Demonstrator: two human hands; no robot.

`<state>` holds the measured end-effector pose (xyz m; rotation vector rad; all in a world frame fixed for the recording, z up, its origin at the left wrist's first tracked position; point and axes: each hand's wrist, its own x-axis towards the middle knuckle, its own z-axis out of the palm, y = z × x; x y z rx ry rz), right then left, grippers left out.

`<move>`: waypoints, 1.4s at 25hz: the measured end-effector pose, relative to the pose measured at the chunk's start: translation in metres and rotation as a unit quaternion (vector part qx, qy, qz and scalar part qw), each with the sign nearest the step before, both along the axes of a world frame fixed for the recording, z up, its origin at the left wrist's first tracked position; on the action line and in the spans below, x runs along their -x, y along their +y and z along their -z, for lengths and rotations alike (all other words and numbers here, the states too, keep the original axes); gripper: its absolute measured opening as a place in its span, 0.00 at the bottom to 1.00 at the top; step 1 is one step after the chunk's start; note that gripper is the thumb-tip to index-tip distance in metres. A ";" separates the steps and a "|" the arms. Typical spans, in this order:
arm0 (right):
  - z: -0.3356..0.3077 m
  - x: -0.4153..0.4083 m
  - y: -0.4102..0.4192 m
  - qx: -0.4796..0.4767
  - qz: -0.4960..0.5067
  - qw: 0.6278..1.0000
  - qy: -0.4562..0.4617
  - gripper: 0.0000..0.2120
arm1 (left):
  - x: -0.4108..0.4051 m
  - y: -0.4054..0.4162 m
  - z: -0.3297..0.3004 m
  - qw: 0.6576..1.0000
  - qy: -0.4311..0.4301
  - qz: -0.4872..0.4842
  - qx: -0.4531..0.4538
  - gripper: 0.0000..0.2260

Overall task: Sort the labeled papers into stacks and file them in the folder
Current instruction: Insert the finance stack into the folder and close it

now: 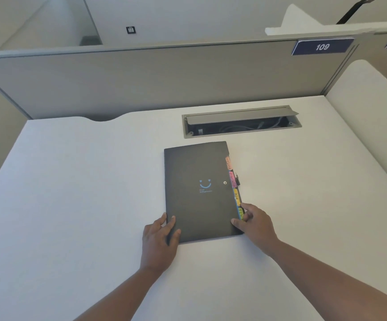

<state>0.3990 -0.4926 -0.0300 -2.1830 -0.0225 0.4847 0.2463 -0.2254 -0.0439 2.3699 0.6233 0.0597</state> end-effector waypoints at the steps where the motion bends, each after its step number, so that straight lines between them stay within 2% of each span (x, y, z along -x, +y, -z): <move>1: 0.000 -0.005 -0.009 0.006 0.001 1.000 -0.004 0.27 | -0.006 -0.007 0.001 1.000 0.000 0.012 -0.011 0.20; 7: 0.000 -0.038 -0.047 0.114 -0.074 0.986 -0.093 0.28 | -0.024 -0.031 0.007 0.983 0.031 0.061 -0.172 0.34; 11: 0.005 -0.048 -0.050 0.140 -0.066 0.976 -0.156 0.35 | -0.030 -0.029 0.001 0.976 0.077 0.074 -0.187 0.49; 13: 0.005 -0.056 -0.046 0.151 -0.070 0.968 -0.188 0.37 | -0.033 -0.031 -0.001 0.974 0.103 0.074 -0.185 0.51; 22: 0.007 -0.081 -0.021 0.162 -0.186 0.939 -0.241 0.45 | -0.033 -0.030 0.001 0.970 0.120 0.073 -0.200 0.51; 28: 0.018 -0.083 -0.018 0.261 -0.224 0.894 -0.288 0.36 | -0.034 -0.031 -0.001 0.966 0.121 0.076 -0.214 0.49; 35: 0.025 -0.085 -0.017 0.279 -0.231 0.886 -0.288 0.33 | -0.034 -0.033 -0.002 0.966 0.121 0.070 -0.217 0.49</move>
